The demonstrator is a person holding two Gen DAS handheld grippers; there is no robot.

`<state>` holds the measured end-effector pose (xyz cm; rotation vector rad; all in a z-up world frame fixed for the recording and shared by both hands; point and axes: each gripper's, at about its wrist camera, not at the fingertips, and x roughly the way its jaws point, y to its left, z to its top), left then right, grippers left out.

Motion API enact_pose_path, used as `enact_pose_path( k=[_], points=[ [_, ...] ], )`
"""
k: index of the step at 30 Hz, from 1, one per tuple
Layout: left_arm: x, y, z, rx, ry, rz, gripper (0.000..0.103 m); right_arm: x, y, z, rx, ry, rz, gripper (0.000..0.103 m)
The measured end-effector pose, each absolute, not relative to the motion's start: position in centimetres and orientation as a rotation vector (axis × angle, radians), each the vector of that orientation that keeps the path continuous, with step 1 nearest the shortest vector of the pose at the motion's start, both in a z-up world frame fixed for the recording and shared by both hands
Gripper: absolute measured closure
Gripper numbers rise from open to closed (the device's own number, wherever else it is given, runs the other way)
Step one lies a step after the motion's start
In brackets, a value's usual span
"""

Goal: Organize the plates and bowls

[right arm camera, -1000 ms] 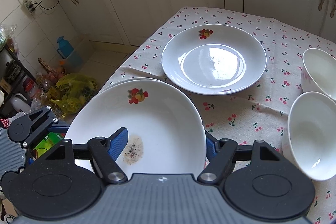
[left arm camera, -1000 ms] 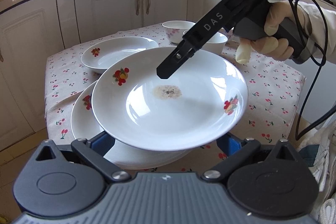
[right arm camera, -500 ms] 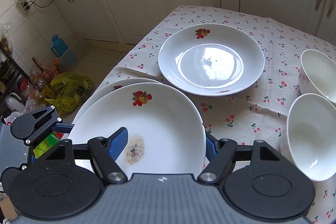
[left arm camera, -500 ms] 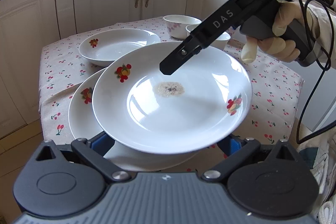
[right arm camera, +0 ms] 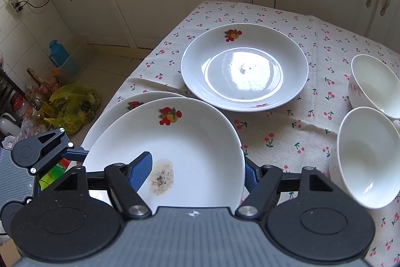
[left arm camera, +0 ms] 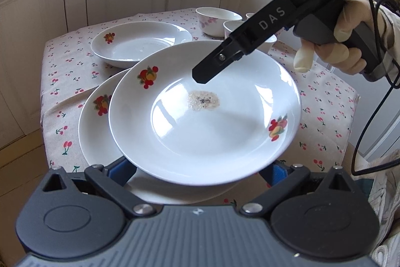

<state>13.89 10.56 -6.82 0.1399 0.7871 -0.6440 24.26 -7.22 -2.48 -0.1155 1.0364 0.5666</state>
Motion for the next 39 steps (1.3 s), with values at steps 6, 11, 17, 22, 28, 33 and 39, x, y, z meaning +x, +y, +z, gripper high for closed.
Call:
enact_pose_path(
  k=[6, 11, 17, 22, 28, 33, 39],
  points=[
    [13.9, 10.7, -6.5, 0.145, 0.801, -0.633, 0.001, 24.2, -7.4, -2.3, -0.099, 1.048, 0.553, 0.025],
    [14.0, 10.6, -6.4, 0.150, 0.814, -0.628, 0.001, 23.7, -7.8, -2.0, -0.079, 1.046, 0.549, 0.025],
    [14.0, 10.6, -6.2, 0.153, 0.826, -0.611, 0.001, 23.2, -8.4, -1.6, -0.055, 1.042, 0.553, 0.025],
    [13.8, 10.7, -5.8, 0.159, 0.828, -0.590, 0.001, 22.6, -8.7, -1.6, -0.039, 1.039, 0.562, 0.025],
    [13.9, 10.8, -5.7, 0.155, 0.832, -0.583, 0.001, 22.1, -9.0, -1.8, -0.016, 1.043, 0.573, 0.025],
    [13.9, 10.7, -5.7, 0.160, 0.838, -0.574, 0.001, 21.9, -9.2, -1.9, -0.003, 1.035, 0.578, 0.025],
    [13.6, 10.7, -5.4, 0.162, 0.843, -0.563, 0.001, 21.8, -9.5, -1.9, 0.022, 1.042, 0.576, 0.025]
  ],
)
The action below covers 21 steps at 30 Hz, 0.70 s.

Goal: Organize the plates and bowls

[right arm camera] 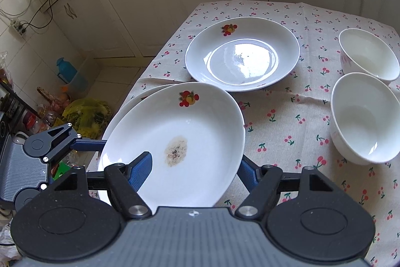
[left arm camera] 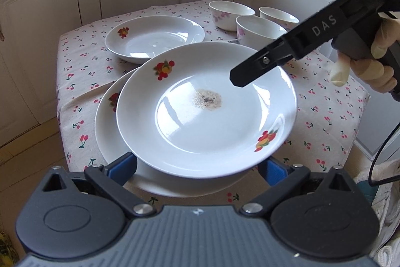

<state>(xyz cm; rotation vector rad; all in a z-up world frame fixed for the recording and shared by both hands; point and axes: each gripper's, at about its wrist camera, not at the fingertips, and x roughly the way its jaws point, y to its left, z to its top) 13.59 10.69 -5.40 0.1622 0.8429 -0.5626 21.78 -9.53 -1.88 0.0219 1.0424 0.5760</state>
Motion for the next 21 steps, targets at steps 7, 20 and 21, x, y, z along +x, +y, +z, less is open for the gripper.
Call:
enact_pose_path(
  k=[7, 20, 21],
  points=[
    [13.7, 10.8, -5.0, 0.158, 0.872, -0.567, 0.001, 21.8, -9.9, -2.0, 0.067, 1.053, 0.575, 0.025],
    [14.0, 10.1, -4.8, 0.228, 0.917, -0.584, 0.001, 23.4, -10.0, -1.8, 0.096, 1.050, 0.575, 0.025],
    [14.1, 10.0, -4.8, 0.233, 0.922, -0.587, 0.001, 23.6, -10.0, -1.8, 0.090, 1.048, 0.575, 0.025]
  ],
)
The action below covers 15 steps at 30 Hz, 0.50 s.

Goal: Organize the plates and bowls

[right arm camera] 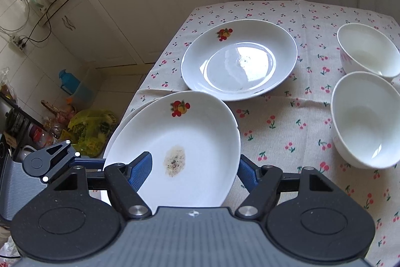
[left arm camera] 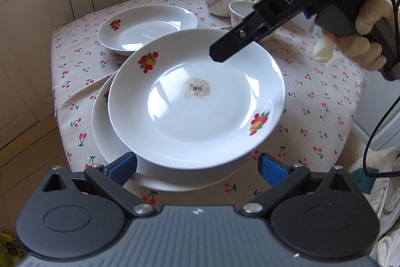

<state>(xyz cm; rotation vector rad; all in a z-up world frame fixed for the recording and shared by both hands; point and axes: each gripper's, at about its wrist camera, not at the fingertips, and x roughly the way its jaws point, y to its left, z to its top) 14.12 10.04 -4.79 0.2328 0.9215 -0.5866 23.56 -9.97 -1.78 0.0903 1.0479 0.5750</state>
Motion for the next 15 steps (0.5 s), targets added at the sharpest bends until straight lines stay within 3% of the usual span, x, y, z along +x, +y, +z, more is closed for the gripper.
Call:
enact_pose_path(
  k=[15],
  points=[
    [14.34, 10.19, -4.52, 0.262, 0.908, -0.540, 0.001, 23.07, -9.33, -2.12, 0.038, 1.038, 0.614, 0.022]
  ],
)
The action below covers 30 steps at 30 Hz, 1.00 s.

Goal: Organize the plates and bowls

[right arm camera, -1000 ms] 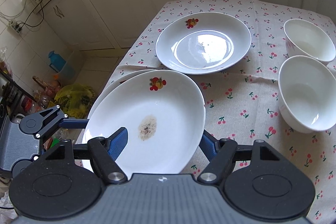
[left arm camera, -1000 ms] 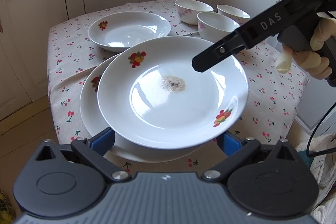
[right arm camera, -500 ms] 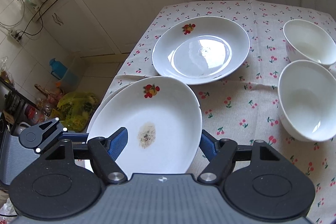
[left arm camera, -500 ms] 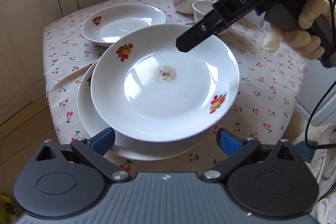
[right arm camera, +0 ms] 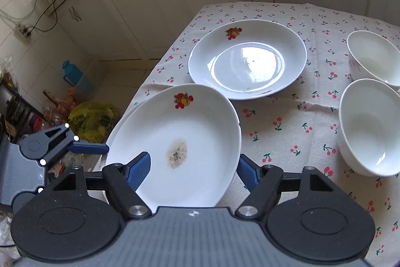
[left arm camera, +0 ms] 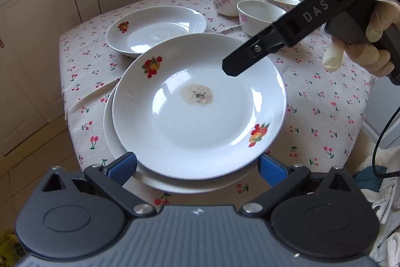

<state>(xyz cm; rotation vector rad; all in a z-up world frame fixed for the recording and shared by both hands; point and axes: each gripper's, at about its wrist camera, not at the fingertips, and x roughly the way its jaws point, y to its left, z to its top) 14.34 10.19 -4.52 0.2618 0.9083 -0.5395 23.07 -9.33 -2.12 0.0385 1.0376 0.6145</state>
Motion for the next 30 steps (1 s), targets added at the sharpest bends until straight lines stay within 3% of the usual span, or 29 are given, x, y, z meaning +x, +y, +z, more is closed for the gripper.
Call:
enact_pose_path(
  k=[2, 11, 20, 30],
  points=[
    [14.0, 10.3, -4.4, 0.262, 0.899, -0.529, 0.001, 22.9, -9.4, -2.1, 0.024, 1.026, 0.608, 0.014],
    [13.2, 11.2, -2.2, 0.180, 0.798, -0.495, 0.001, 20.8, -10.8, -1.2, -0.094, 0.891, 0.569, 0.000],
    [18.0, 11.7, 1.9, 0.182, 0.615, -0.409, 0.001, 21.8, -11.8, 1.6, -0.132, 0.712, 0.588, 0.000],
    [29.3, 11.2, 0.2, 0.115, 0.658, -0.358, 0.001, 29.4, -12.3, 0.6, -0.057, 0.756, 0.522, 0.001]
  ],
)
